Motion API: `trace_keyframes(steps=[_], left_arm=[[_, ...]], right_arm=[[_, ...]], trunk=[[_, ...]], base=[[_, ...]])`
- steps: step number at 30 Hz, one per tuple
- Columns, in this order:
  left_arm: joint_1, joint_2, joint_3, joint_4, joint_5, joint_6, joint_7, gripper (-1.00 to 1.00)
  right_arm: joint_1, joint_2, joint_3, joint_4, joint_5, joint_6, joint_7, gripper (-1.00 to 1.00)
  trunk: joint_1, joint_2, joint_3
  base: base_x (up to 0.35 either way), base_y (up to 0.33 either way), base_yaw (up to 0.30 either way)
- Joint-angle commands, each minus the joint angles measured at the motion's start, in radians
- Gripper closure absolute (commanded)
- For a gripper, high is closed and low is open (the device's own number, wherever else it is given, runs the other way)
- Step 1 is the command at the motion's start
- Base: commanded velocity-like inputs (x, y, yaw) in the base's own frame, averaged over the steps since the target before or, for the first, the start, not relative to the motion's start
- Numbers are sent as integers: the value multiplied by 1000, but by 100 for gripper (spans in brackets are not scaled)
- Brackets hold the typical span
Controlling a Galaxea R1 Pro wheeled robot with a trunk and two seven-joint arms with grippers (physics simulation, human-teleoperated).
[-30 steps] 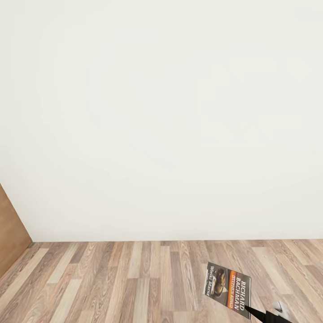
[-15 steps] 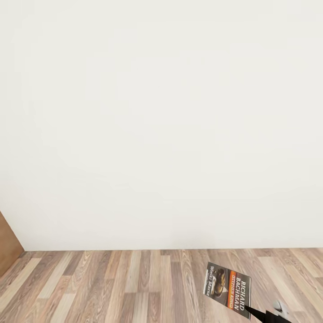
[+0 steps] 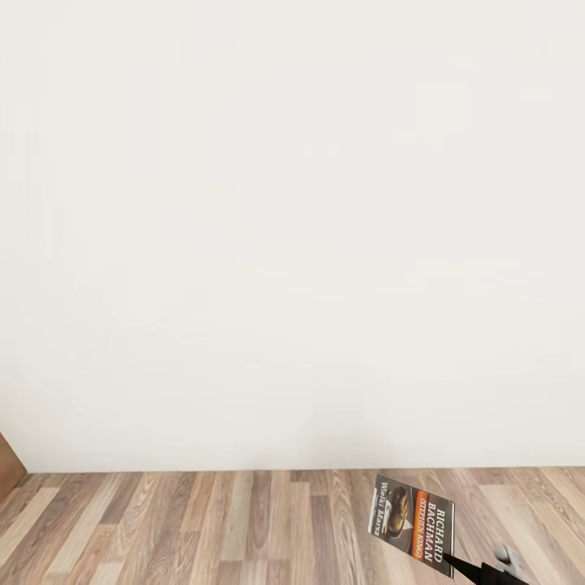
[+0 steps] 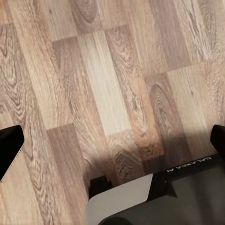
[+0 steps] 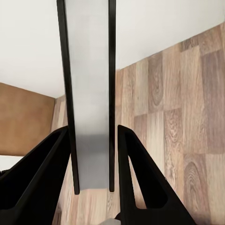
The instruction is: In the bedroom, move the book from the bed onto either nightstand, and place the two sandals side by side next to the bed.
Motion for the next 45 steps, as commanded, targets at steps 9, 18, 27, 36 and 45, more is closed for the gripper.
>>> trace_keyframes(steps=[9,18,27,36,45], left_arm=[[0,0,9,1,-9,-3,-3,-100],[0,0,9,1,-9,-3,-3,-100],[0,0,8,1,-9,-3,-3,-100],[-1,0,8,1,-9,-3,-3,-100],[-1,0,8,1,-9,-3,-3,-100]], right_arm=[[-1,0,2,0,-11,6,3,100],[-1,0,2,0,-11,6,3,100],[-1,0,2,0,-11,6,3,100],[-1,0,2,0,-11,6,4,100],[-1,0,2,0,-11,6,4,100]], trunk=[[1,-1,-1],[1,-1,-1],[1,-1,-1],[1,-1,-1],[1,-1,-1]], base=[[288,0,0],[288,0,0],[196,0,-143],[8,0,-145],[164,0,-10]])
